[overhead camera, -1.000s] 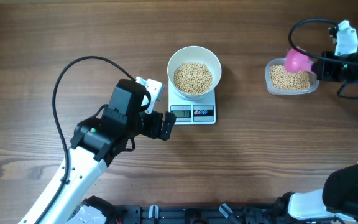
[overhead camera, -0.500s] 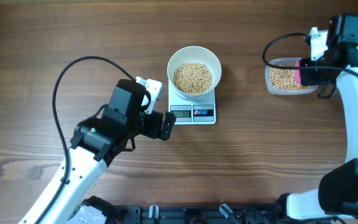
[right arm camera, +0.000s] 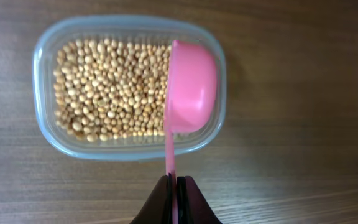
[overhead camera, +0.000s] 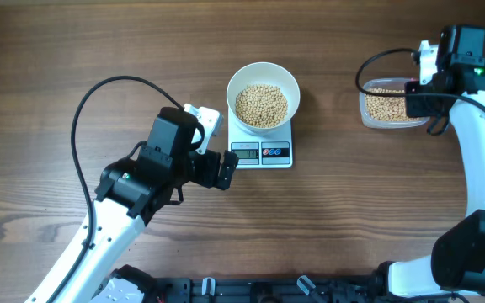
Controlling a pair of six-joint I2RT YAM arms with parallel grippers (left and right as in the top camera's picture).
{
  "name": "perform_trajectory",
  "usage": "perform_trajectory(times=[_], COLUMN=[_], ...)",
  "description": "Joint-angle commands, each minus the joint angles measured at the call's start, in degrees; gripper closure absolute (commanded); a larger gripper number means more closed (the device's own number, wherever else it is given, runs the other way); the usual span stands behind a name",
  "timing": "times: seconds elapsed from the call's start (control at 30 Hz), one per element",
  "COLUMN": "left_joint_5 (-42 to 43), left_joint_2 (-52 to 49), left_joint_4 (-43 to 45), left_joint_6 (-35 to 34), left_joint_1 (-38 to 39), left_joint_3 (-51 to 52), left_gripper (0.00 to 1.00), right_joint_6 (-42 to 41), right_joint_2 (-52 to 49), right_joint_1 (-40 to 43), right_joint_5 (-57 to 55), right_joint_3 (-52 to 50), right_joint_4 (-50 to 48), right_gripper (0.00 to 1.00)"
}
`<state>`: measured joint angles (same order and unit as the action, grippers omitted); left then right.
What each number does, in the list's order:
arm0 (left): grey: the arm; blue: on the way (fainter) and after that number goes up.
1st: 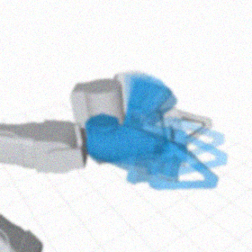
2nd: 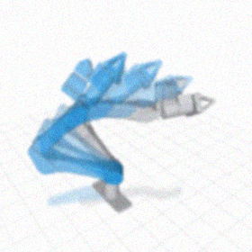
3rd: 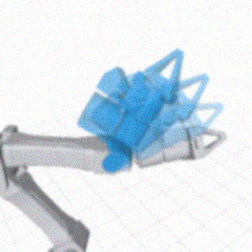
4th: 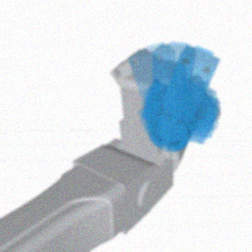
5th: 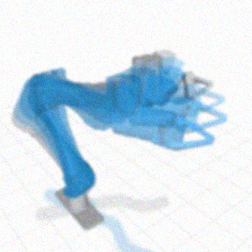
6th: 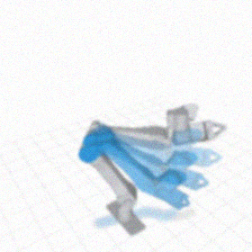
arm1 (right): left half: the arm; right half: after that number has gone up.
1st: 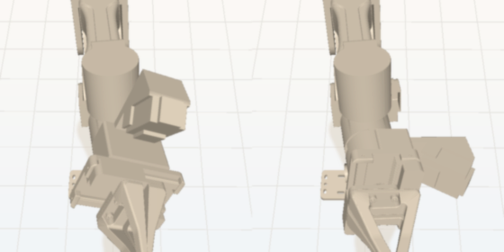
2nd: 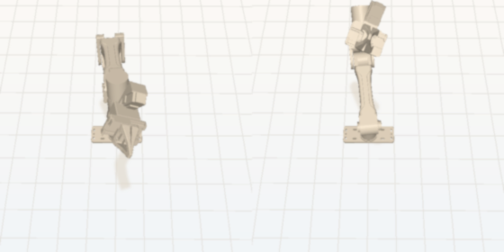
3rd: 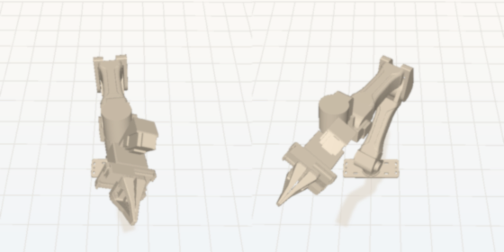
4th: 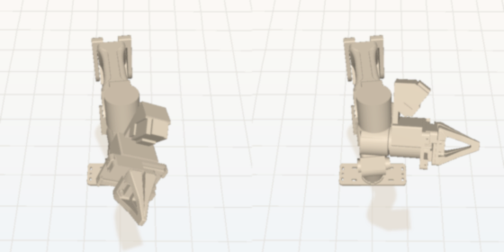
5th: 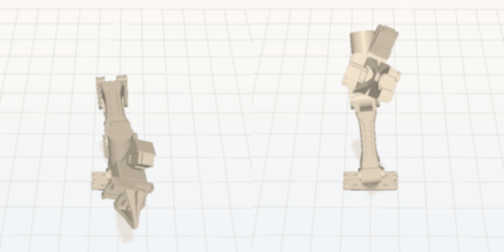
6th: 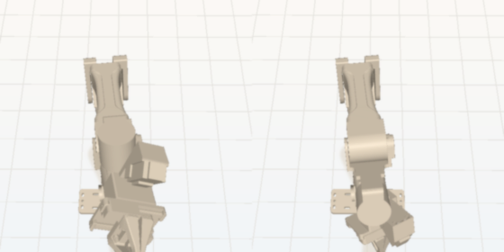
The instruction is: Scoop item into bowl and weigh 150g on scale
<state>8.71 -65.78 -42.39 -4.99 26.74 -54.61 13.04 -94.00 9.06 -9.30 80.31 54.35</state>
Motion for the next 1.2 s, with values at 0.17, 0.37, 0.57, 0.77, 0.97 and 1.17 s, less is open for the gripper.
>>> perform_trajectory(times=[0.17, 0.37, 0.57, 0.77, 0.97, 1.17], left_joint_5=[0.7, 0.7, 0.7, 0.7, 0.7, 0.7], left_joint_2=[0.0, 0.0, 0.0, 0.0, 0.0, 0.0], left_joint_4=[0.2, 0.2, 0.2, 0.2, 0.2, 0.2], left_joint_6=[1.1, 1.1, 1.1, 1.1, 1.1, 1.1], left_joint_1=[0.2, 0.2, 0.2, 0.2, 0.2, 0.2], left_joint_3=[-0.2, -0.2, -0.2, -0.2, -0.2, -0.2], left_gripper=[0.0, 0.0, 0.0, 0.0, 0.0, 0.0], right_joint_6=[-1.0, -1.0, -1.0, -1.0, -1.0, -1.0], right_joint_2=[0.5, 0.5, 0.5, 0.5, 0.5, 0.5], right_joint_1=[-0.2, -0.2, -0.2, -0.2, -0.2, -0.1], right_joint_5=[-1.2, 5.5, 11.0, 18.4, 18.4, 20.0], right_joint_3=[-5.7, -7.7, -7.7, -7.7, -7.7, -7.7], right_joint_4=[-3.8, -4.7, -4.2, -4.1, -3.4, -2.4], right_gripper=[0.96, 0.96, 0.96, 0.96, 0.96, 0.96])
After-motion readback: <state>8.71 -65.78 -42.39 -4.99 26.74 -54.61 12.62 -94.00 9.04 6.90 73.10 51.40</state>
